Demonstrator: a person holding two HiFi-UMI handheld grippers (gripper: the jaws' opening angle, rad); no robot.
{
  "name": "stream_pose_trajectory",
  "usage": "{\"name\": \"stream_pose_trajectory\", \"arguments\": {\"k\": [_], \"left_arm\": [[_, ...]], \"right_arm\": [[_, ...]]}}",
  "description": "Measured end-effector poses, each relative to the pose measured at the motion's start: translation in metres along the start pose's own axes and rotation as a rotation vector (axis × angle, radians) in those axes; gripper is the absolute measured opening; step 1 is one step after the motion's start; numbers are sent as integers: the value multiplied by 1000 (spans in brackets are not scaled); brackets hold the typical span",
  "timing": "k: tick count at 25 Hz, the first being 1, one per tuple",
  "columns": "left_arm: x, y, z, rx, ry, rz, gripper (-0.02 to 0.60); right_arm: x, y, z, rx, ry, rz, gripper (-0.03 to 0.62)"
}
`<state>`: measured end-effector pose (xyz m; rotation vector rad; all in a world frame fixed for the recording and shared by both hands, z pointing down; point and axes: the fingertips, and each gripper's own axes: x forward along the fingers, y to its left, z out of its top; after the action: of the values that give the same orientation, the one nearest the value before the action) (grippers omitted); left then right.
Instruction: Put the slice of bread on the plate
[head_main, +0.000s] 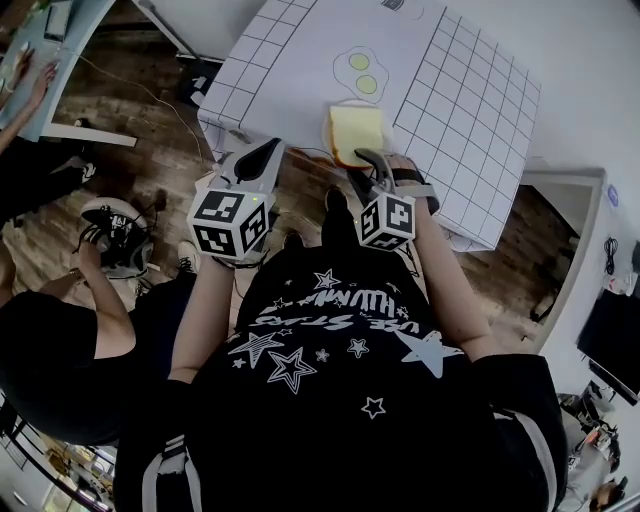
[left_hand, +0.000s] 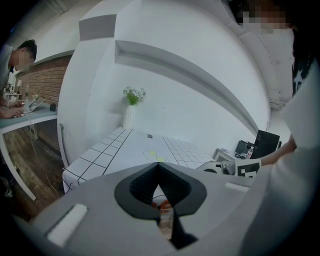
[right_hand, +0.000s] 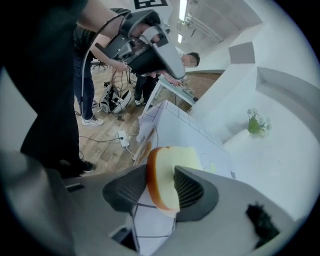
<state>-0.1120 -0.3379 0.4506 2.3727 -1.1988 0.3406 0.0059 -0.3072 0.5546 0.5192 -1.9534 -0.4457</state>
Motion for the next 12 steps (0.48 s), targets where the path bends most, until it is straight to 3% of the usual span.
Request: {"name": "stream_pose_trajectory", "arguments": {"k": [12], "left_arm": [[-18, 0, -6, 0, -9, 0, 9]], "right_arm": [[-6, 2, -1, 62, 41, -11, 169]]}}
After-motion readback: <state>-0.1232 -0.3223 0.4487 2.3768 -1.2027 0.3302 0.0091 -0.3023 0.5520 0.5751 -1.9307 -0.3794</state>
